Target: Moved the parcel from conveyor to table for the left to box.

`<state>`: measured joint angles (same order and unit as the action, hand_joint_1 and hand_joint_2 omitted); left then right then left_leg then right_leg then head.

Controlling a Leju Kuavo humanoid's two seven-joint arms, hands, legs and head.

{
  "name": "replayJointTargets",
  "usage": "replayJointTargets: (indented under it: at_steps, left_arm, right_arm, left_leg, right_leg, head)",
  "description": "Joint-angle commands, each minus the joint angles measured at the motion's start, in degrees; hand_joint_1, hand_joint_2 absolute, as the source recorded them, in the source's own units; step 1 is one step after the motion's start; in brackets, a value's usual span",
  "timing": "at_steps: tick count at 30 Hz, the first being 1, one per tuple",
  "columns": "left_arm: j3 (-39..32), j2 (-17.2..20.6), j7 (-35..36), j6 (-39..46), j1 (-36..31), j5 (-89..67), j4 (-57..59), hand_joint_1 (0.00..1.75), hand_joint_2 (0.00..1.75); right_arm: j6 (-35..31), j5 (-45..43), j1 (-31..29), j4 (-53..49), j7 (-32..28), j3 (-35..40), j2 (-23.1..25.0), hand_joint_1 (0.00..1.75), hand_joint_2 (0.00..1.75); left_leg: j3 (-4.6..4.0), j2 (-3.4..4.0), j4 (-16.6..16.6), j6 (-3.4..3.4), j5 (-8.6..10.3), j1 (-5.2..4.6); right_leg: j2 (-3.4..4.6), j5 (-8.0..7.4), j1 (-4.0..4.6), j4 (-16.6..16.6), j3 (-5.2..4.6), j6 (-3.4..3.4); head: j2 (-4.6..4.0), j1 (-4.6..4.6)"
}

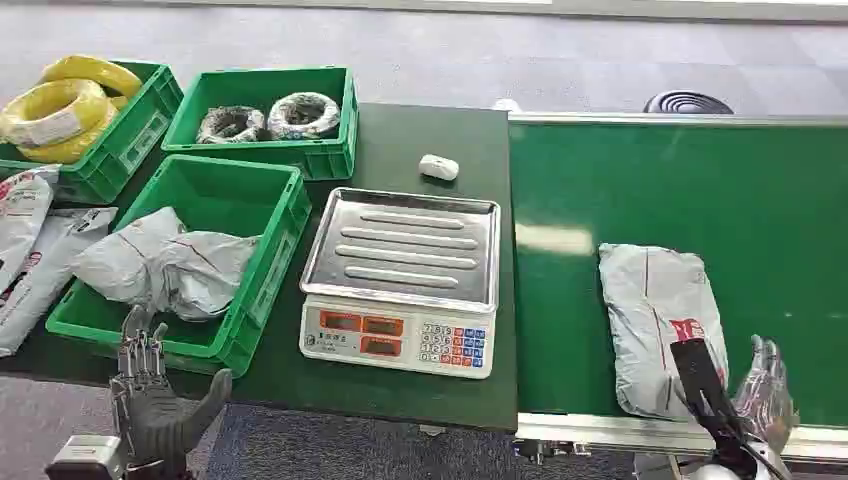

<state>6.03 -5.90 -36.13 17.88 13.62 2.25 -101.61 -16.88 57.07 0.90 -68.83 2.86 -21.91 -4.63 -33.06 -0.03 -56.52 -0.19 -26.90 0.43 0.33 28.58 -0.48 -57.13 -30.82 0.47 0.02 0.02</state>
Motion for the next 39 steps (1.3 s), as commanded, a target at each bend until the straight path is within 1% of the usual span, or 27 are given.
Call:
replayJointTargets:
  at_steps: [1, 2, 3, 4, 5, 8, 10, 11, 14, 16, 17, 18, 19, 20, 22, 23, 24, 25, 26, 27, 28, 30, 32, 36, 37, 38, 39]
  left_arm:
    - [2.0, 1.45, 1.31, -0.38, -3.33, -0.07, 4.83, 0.0, 1.75]
    - [2.03, 1.52, 1.38, -0.36, -3.22, -0.11, 4.75, 0.0, 1.75]
    - [2.03, 1.51, 1.4, -0.27, -3.13, -0.16, 4.65, 0.0, 1.75]
    - [2.0, 1.49, 1.39, -0.22, -2.96, -0.17, 4.48, 0.0, 1.75]
    - [2.0, 1.48, 1.4, -0.2, -2.82, -0.2, 4.26, 0.0, 1.75]
    - [1.86, 1.29, 1.62, -0.12, -2.6, -0.3, 3.66, 0.0, 1.75]
    - [1.64, 1.06, 1.68, -0.12, -2.52, -0.46, 3.34, 0.0, 1.75]
    - [1.59, 0.97, 1.7, -0.1, -2.41, -0.49, 3.09, 0.0, 1.75]
    - [1.04, 0.27, 2.0, -0.39, -1.91, -1.17, 2.11, 0.0, 1.75]
    - [0.73, -0.16, 1.97, -0.29, -1.55, -1.68, 1.75, 0.0, 1.75]
    - [0.73, -0.16, 1.9, -0.31, -1.4, -1.73, 1.65, 0.0, 1.75]
    - [0.65, -0.13, 1.73, -0.13, -1.3, -1.75, 1.63, 0.0, 1.75]
    - [0.61, -0.11, 1.49, -0.05, -1.26, -1.62, 1.72, 0.0, 1.75]
    - [0.58, -0.06, 1.4, -0.07, -1.23, -1.56, 1.77, 0.0, 1.75]
    - [0.75, -0.01, 0.86, -0.01, -1.43, -1.2, 2.37, 0.0, 1.75]
    - [0.83, 0.0, 0.67, 0.04, -1.59, -1.13, 2.77, 0.0, 1.75]
    - [1.46, 0.3, 0.39, -0.13, -2.13, -0.8, 3.71, 0.0, 1.75]
    - [1.89, 0.4, 0.02, 0.23, -2.64, -0.62, 4.64, 0.0, 1.75]
    - [1.95, 0.44, -0.05, 0.32, -2.72, -0.57, 4.77, 0.0, 1.75]
    - [2.87, 1.03, -0.28, 0.15, -3.39, -0.22, 5.81, 0.0, 1.75]
    - [3.51, 1.33, -0.57, 0.43, -4.16, 0.11, 7.06, 0.0, 1.75]
    - [4.12, 1.68, -1.12, 0.63, -5.12, 0.66, 8.22, 0.0, 1.75]
    - [4.39, 1.87, -1.39, 0.91, -5.87, 0.99, 8.8, 0.0, 1.75]
    - [4.35, 1.95, -1.4, 0.97, -5.87, 1.06, 8.62, 0.0, 1.75]
    - [4.24, 2.02, -1.6, 0.91, -5.84, 1.25, 8.38, 0.0, 1.75]
    - [4.08, 1.93, -1.71, 0.48, -5.98, 1.24, 8.4, 0.0, 1.75]
    - [3.85, 1.72, -1.69, 0.12, -6.09, 0.94, 8.59, 0.0, 1.75]
  right_arm:
    - [8.58, -4.28, -9.31, 29.68, -4.2, -5.21, -4.25, 0.0, 1.75]
    - [10.1, -5.66, -9.62, 30.32, -5.63, -4.81, -4.04, 0.0, 1.75]
    - [11.03, -6.7, -9.64, 30.24, -7.17, -3.94, -3.99, 1.52, 1.75]
    - [11.51, -7.5, -9.84, 30.0, -7.93, -3.35, -3.69, 1.52, 1.75]
    - [11.69, -8.09, -9.94, 29.32, -8.51, -2.85, -3.5, 1.66, 1.75]
    - [10.77, -9.23, -10.59, 26.84, -7.96, -1.21, -2.95, 1.55, 1.75]
    - [9.84, -10.08, -10.39, 24.72, -8.38, -0.57, -2.68, 1.59, 1.75]
    - [9.61, -10.21, -10.19, 23.83, -8.48, -0.53, -2.59, 1.68, 1.75]
    - [9.01, -11.78, -7.57, 16.51, -8.8, 0.17, -1.74, 1.75, 1.75]
    - [7.53, -14.83, -6.34, 11.67, -11.54, 0.16, -0.99, 1.75, 1.75]
    - [7.64, -15.62, -5.92, 9.72, -11.47, 0.42, -0.85, 1.75, 1.75]
    - [6.62, -18.93, -5.4, 6.54, -14.38, 0.07, -0.22, 1.75, 1.75]
    - [5.97, -21.15, -4.88, 2.99, -15.39, 0.53, 0.08, 1.75, 1.75]
    - [6.28, -21.42, -4.68, 1.77, -14.38, 0.93, 0.02, 1.75, 1.75]
    - [1.66, -28.93, -4.63, -5.13, -22.91, -0.07, 1.96, 1.75, 1.75]
    - [1.66, -29.21, -4.17, -7.46, -21.76, 0.71, 1.93, 1.75, 1.75]
    - [-4.52, -34.25, -4.15, -12.58, -29.85, -0.2, 3.89, 1.75, 1.75]
    - [-5.17, -33.99, -3.31, -16.52, -26.84, 1.66, 3.7, 1.75, 1.75]
    - [-5.29, -33.93, -3.15, -17.14, -26.22, 1.97, 3.64, 1.75, 1.75]
    - [-11.78, -35.6, -3.18, -20.86, -32.31, 2.05, 5.18, 1.75, 1.75]
    - [-15.34, -36.58, -3.03, -24.08, -34.45, 3.69, 5.66, 1.75, 1.75]
    - [-18.56, -36.89, -3.25, -26.86, -35.28, 6.5, 5.42, 1.75, 1.75]
    - [-18.92, -37.08, -4.29, -27.56, -35.15, 10.28, 4.51, 1.75, 1.75]
    - [-19.31, -36.96, -4.59, -26.65, -34.81, 10.77, 4.3, 1.75, 1.75]
    - [-12.65, -36.65, -5.59, -25.32, -33.66, 14.53, 2.05, 1.75, 1.75]
    - [-6.72, -33.32, -7.37, -23.24, -28.51, 17.16, 1.02, 1.75, 1.75]
    - [1.35, -31.55, -9.78, -20.21, -22.01, 19.65, 0.31, 1.75, 1.75]
  left_leg:
    - [0.16, -0.03, 0.14, -0.01, 0.05, 0.05]
    - [0.19, -0.06, 0.22, -0.01, 0.09, 0.03]
    - [0.17, 0.03, 0.13, -0.02, 0.02, 0.07]
    - [0.22, 0.05, 0.2, -0.02, 0.05, 0.04]
    - [0.17, 0.06, 0.15, -0.02, 0.04, 0.03]
    - [0.12, 0.27, 0.06, -0.01, 0.0, 0.12]
    - [0.13, 0.44, 0.05, -0.01, 0.0, 0.1]
    - [0.14, 0.42, 0.05, -0.02, -0.01, 0.12]
    - [0.14, 0.29, 0.03, -0.03, 0.0, 0.1]
    - [0.2, 0.25, 0.03, -0.03, 0.0, 0.07]
    - [0.19, 0.23, 0.08, -0.04, 0.03, 0.07]
    - [0.22, 0.24, 0.02, -0.04, -0.02, 0.07]
    - [0.2, 0.18, -0.01, -0.03, -0.03, 0.05]
    - [0.18, 0.17, 0.02, -0.04, -0.02, 0.02]
    - [0.18, 0.19, 0.05, -0.04, -0.03, 0.01]
    - [0.1, 0.22, -0.01, -0.04, -0.04, 0.03]
    - [0.11, 0.18, 0.01, -0.03, -0.03, 0.03]
    - [0.08, 0.26, 0.0, -0.03, -0.04, -0.01]
    - [0.05, 0.19, 0.0, -0.02, -0.02, 0.01]
    - [0.0, 0.17, 0.0, -0.02, -0.01, -0.01]
    - [-0.01, 0.19, 0.03, -0.03, 0.02, -0.02]
    - [-0.01, 0.14, 0.02, -0.02, 0.02, -0.01]
    - [0.03, 0.25, 0.04, -0.03, 0.02, 0.01]
    - [0.06, 0.22, 0.05, -0.02, 0.02, 0.02]
    - [0.08, 0.21, 0.1, -0.02, 0.06, 0.02]
    - [0.09, 0.13, 0.06, -0.02, 0.04, 0.04]
    - [0.09, 0.21, 0.05, 0.0, 0.03, 0.01]
  right_leg:
    - [-0.05, -0.07, 0.05, 0.2, 0.2, -0.01]
    - [-0.09, -0.08, 0.04, 0.25, 0.23, -0.02]
    - [0.02, -0.06, 0.07, 0.18, 0.2, -0.02]
    - [0.03, -0.08, 0.04, 0.22, 0.21, -0.04]
    - [0.05, -0.06, 0.04, 0.15, 0.14, -0.03]
    - [0.27, -0.08, 0.13, 0.08, 0.06, -0.01]
    - [0.41, -0.08, 0.11, 0.05, 0.06, 0.0]
    - [0.42, -0.08, 0.13, 0.06, 0.07, -0.01]
    - [0.32, -0.06, 0.09, 0.03, 0.02, -0.02]
    - [0.3, -0.06, 0.07, 0.03, 0.08, -0.01]
    - [0.26, -0.08, 0.07, 0.06, 0.12, -0.03]
    - [0.28, -0.05, 0.06, 0.01, 0.17, -0.02]
    - [0.32, -0.05, 0.04, -0.03, 0.14, -0.01]
    - [0.29, -0.04, 0.01, -0.03, 0.11, -0.02]
    - [0.31, -0.05, 0.01, -0.02, 0.09, -0.03]
    - [0.35, -0.05, 0.02, -0.08, 0.01, -0.02]
    - [0.31, -0.05, 0.03, -0.06, 0.04, -0.01]
    - [0.38, -0.05, -0.01, -0.11, -0.05, -0.02]
    - [0.33, -0.05, 0.01, -0.08, -0.04, -0.01]
    - [0.3, -0.05, -0.01, -0.11, -0.1, 0.0]
    - [0.31, -0.06, -0.01, -0.1, -0.14, -0.02]
    - [0.25, -0.05, -0.01, -0.09, -0.1, 0.0]
    - [0.33, -0.08, 0.01, -0.06, -0.09, -0.01]
    - [0.29, -0.08, 0.02, -0.03, -0.02, 0.0]
    - [0.27, -0.12, 0.03, 0.03, 0.01, -0.01]
    - [0.2, -0.08, 0.04, 0.01, 0.04, 0.0]
    - [0.3, -0.08, 0.01, -0.02, 0.0, 0.01]
  head:
    - [0.0, 0.0]
    - [0.0, 0.0]
    - [0.0, 0.0]
    - [0.0, 0.0]
    - [0.0, -0.02]
    - [0.0, 0.0]
    - [0.0, 0.0]
    - [0.0, 0.0]
    - [0.0, 0.02]
    - [0.0, 0.02]
    - [0.0, 0.02]
    - [-0.02, 0.0]
    - [0.0, 0.02]
    - [0.0, 0.0]
    - [0.0, -0.02]
    - [-0.02, -0.02]
    - [0.0, -0.02]
    - [0.0, 0.0]
    - [-0.02, 0.0]
    - [0.0, -0.02]
    - [0.0, 0.0]
    - [-0.02, 0.0]
    - [0.0, 0.0]
    - [0.0, -0.02]
    - [0.0, 0.02]
    - [0.0, 0.0]
    - [0.0, 0.0]
